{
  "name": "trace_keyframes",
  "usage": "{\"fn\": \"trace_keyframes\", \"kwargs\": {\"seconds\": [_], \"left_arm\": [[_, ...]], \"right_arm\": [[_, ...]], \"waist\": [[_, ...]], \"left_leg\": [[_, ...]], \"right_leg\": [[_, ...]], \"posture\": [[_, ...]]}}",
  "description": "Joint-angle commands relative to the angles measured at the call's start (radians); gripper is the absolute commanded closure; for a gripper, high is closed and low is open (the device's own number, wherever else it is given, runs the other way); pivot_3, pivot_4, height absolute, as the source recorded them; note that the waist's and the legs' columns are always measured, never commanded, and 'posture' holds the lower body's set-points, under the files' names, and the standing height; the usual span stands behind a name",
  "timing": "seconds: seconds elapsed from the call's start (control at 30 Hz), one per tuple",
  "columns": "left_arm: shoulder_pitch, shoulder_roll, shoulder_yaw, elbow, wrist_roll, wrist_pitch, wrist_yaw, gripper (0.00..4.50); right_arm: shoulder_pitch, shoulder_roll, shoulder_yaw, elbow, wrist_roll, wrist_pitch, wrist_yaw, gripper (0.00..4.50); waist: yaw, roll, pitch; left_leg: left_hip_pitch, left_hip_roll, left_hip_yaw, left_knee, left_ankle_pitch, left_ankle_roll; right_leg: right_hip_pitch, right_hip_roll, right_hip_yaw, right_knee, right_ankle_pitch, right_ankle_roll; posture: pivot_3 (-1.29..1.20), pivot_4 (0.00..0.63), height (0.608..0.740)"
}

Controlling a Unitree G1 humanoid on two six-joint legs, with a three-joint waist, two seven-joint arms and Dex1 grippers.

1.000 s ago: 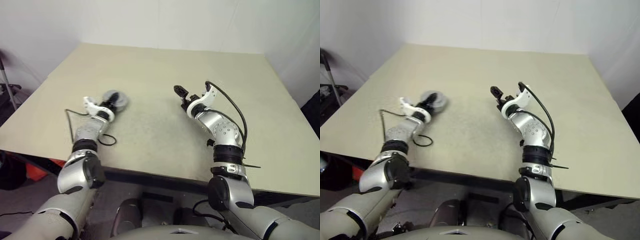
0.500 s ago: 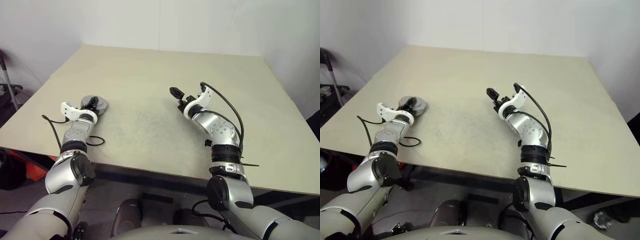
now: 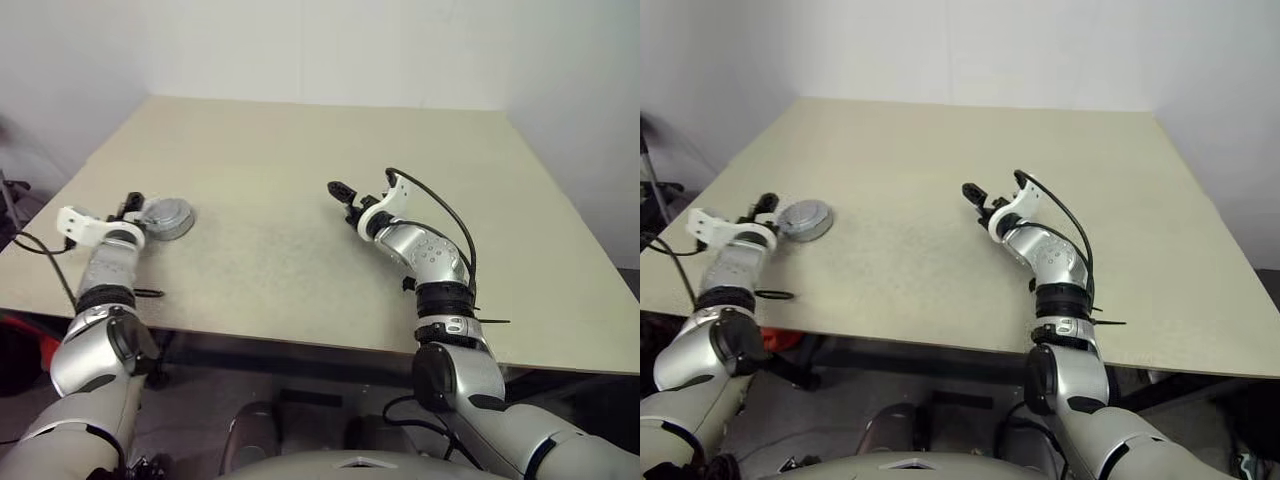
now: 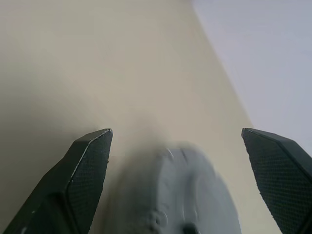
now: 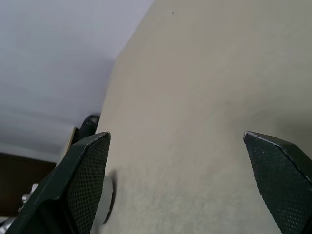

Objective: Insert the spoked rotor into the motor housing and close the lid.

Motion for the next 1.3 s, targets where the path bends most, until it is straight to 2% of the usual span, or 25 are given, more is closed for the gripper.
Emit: {"fn": "trace_keyframes", "kwargs": {"seconds": [0.03, 0.17, 0.27, 0.37, 0.5, 0.7, 0.87, 1.3], "left_arm": [[-0.023, 0.046, -0.017, -0.016, 0.030, -0.027, -0.006, 0.02], [-0.021, 0.072, -0.045, -0.029, 0.076, -0.058, -0.013, 0.02], [-0.022, 0.057, -0.091, -0.072, 0.112, -0.076, -0.061, 0.02], [0.012, -0.009, -0.232, -0.193, 0.203, -0.131, -0.187, 0.02], [0.090, -0.085, -0.428, -0.402, 0.258, -0.051, -0.384, 0.02], [0.181, -0.099, -0.622, -0.620, 0.330, -0.004, -0.561, 0.02], [0.224, -0.123, -0.726, -0.699, 0.359, 0.024, -0.658, 0.02], [0.204, -0.193, -0.774, -0.635, 0.419, -0.022, -0.673, 0.02]], "right_arm": [[-0.040, 0.003, 0.011, -0.010, 0.001, 0.015, 0.020, 0.00], [-0.040, 0.000, 0.027, -0.016, -0.014, 0.017, 0.046, 0.00], [-0.023, -0.010, 0.083, -0.068, -0.071, -0.035, 0.104, 0.00], [0.030, -0.060, 0.218, -0.168, -0.214, -0.175, 0.209, 0.00], [0.104, -0.203, 0.368, -0.226, -0.404, -0.333, 0.340, 0.00], [0.178, -0.403, 0.392, -0.266, -0.473, -0.355, 0.502, 0.00], [0.239, -0.533, 0.385, -0.272, -0.533, -0.388, 0.570, 0.00], [0.302, -0.532, 0.358, -0.338, -0.556, -0.356, 0.532, 0.00]], "waist": [[0.004, 0.000, 0.000], [0.005, 0.000, 0.000], [0.005, 0.000, 0.000], [0.017, -0.001, 0.000], [0.036, -0.001, 0.000], [0.029, -0.002, 0.000], [0.025, -0.001, 0.000], [0.025, -0.001, 0.000]], "left_leg": [[0.000, 0.000, 0.000, 0.000, 0.000, 0.000], [0.000, 0.000, 0.000, 0.000, 0.000, 0.000], [0.000, 0.000, 0.000, 0.000, 0.001, -0.001], [0.000, 0.000, 0.000, 0.000, 0.001, -0.002], [0.000, -0.002, 0.000, 0.001, 0.001, -0.001], [0.000, -0.001, 0.000, 0.002, 0.001, -0.001], [0.001, -0.001, 0.001, 0.002, 0.001, 0.000], [0.006, 0.000, 0.002, 0.004, -0.002, 0.009]], "right_leg": [[0.000, 0.000, 0.000, 0.000, 0.000, 0.000], [0.001, 0.000, 0.000, 0.000, 0.000, 0.000], [0.000, 0.000, 0.000, 0.001, 0.000, 0.000], [0.000, 0.000, 0.000, 0.001, 0.000, 0.000], [0.001, -0.002, 0.000, 0.001, 0.000, 0.000], [0.001, -0.002, 0.000, 0.002, -0.002, -0.004], [0.001, -0.001, 0.001, 0.003, -0.003, -0.006], [0.005, -0.001, 0.001, 0.004, -0.003, -0.007]], "posture": [[0.00, 0.000, 0.740], [0.00, 0.000, 0.740], [0.00, 0.000, 0.740], [0.00, 0.000, 0.740], [0.00, 0.000, 0.740], [0.00, 0.000, 0.740], [0.00, 0.000, 0.740], [0.00, 0.000, 0.740]]}}
